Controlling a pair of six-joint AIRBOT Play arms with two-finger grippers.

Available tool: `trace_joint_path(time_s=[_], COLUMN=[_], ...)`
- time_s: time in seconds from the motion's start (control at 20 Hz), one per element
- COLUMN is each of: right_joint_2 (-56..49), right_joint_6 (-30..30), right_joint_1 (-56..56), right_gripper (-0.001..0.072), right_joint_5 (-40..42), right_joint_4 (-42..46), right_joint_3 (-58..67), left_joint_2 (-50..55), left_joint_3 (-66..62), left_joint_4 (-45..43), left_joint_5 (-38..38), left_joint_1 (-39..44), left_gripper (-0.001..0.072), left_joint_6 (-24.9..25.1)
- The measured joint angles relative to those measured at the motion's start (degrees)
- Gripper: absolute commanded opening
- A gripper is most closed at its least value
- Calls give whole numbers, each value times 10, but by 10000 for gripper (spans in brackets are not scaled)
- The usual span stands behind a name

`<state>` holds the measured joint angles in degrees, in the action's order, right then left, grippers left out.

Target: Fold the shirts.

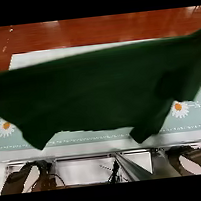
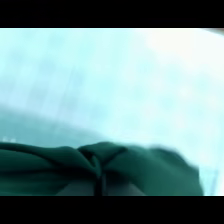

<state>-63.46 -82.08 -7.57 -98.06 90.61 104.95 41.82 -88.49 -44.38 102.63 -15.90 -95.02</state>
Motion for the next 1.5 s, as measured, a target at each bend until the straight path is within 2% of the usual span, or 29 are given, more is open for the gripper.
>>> trace_joint_path(time_s=[0.2, 0.35, 0.7, 0.85, 1.1, 1.15, 1.2, 1.25, 1.3, 1.4, 1.5], right_joint_2=[-140, -224, -313, -325, -369, -377, -384, -386, -386, -374, -353], right_joint_6=[4, 6, -7, -36, -68, -73, -76, -78, -78, -62, -38], right_joint_1=[0, -1, -1, -1, 0, 0, 0, 0, 1, 1, 1], right_gripper=[28, 28, 28, 29, 30, 32, 63, 198, 359, 575, 594], right_joint_5=[15, 52, 245, 317, 323, 314, 303, 295, 285, 257, 209], right_joint_4=[-23, -32, -32, -34, -32, -33, -35, -33, -31, -25, -1], right_joint_3=[-14, -17, -18, -19, -19, -19, -19, -19, -18, -12, -4], left_joint_2=[25, 91, 271, 325, 399, 407, 415, 419, 423, 428, 430], left_joint_3=[179, 256, 282, 282, 282, 282, 282, 280, 274, 253, 221], left_joint_4=[-59, -74, 9, 37, 49, 50, 50, 50, 50, 54, 43], left_joint_5=[-66, -133, -337, -400, -428, -427, -424, -422, -417, -381, -335], left_joint_1=[0, 0, 0, 4, 24, 28, 32, 33, 30, 14, -19], left_gripper=[24, 25, 25, 25, 26, 48, 171, 375, 482, 482, 482], left_joint_6=[33, 64, 210, 245, 266, 268, 270, 271, 271, 272, 271])
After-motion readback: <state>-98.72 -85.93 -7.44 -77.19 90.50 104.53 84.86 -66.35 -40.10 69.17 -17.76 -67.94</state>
